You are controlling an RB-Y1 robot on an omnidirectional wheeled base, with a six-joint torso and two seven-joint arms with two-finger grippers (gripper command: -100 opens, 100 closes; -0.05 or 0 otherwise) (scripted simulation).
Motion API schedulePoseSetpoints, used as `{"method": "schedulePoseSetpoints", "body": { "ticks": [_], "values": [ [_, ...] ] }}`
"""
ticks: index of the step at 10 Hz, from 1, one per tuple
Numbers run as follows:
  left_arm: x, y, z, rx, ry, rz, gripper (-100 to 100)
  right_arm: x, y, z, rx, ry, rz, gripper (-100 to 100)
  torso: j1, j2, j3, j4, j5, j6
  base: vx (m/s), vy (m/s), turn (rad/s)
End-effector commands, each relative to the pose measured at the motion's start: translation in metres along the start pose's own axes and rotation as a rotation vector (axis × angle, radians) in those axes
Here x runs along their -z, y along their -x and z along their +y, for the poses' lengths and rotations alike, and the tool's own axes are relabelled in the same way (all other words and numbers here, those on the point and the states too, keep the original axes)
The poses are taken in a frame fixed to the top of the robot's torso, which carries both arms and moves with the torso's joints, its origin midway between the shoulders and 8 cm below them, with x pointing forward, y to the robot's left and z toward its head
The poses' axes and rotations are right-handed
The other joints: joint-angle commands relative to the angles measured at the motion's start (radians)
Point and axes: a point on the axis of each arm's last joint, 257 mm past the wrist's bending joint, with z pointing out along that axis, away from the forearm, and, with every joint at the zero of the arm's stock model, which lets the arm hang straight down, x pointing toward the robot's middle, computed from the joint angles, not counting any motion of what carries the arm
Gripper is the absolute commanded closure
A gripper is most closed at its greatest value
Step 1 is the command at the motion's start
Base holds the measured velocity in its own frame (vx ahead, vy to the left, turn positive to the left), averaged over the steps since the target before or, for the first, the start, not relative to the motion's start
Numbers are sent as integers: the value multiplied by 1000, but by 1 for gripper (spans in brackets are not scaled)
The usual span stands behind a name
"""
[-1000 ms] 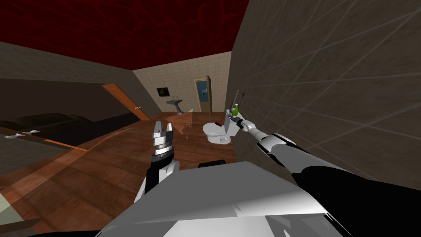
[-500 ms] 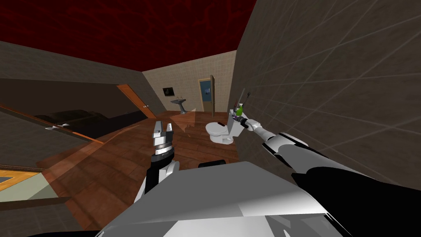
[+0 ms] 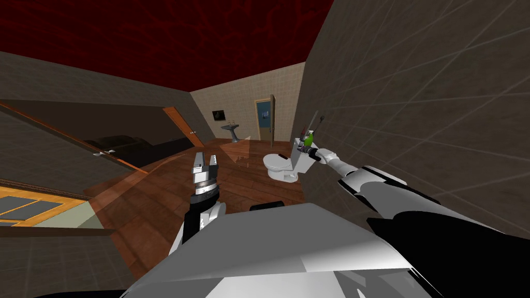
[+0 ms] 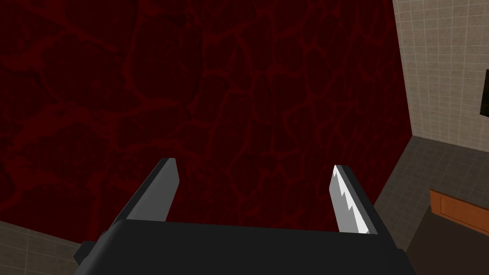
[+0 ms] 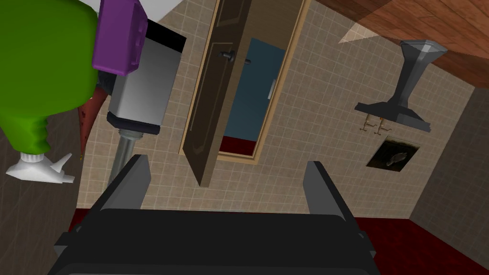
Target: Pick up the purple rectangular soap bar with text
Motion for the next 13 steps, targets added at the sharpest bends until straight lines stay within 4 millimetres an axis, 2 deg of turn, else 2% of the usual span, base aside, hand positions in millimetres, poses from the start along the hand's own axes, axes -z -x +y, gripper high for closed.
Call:
{"method": "schedulePoseSetpoints", "body": {
  "ticks": [1,6,9,10,11,12,13],
  "values": [
    [0,0,0,0,0,0,0,8,-8,-10,15,14,27,-100,0,0,0,0,0,0,57,96,65],
    [0,0,0,0,0,0,0,33,-33,-40,42,47,113,-100,-5,-3,-2,-1,-1,0,77,48,12],
    [0,0,0,0,0,0,0,57,-56,-67,43,61,197,-100,-3,-11,-7,-3,-1,0,203,52,-54],
    [0,0,0,0,0,0,0,58,-56,-65,43,69,199,-100,-3,-12,-7,-3,-1,0,127,26,-19],
    [0,0,0,0,0,0,0,67,-64,-76,40,69,229,-100,-5,-9,-5,-2,-1,0,117,20,-27],
    [0,0,0,0,0,0,0,68,-65,-74,39,75,231,-100,-6,-7,-4,-2,-1,0,86,21,-32],
    [0,0,0,0,0,0,0,78,-73,-84,34,78,263,-100,-6,-5,-3,-1,-2,0,110,34,-65]
  ]
}}
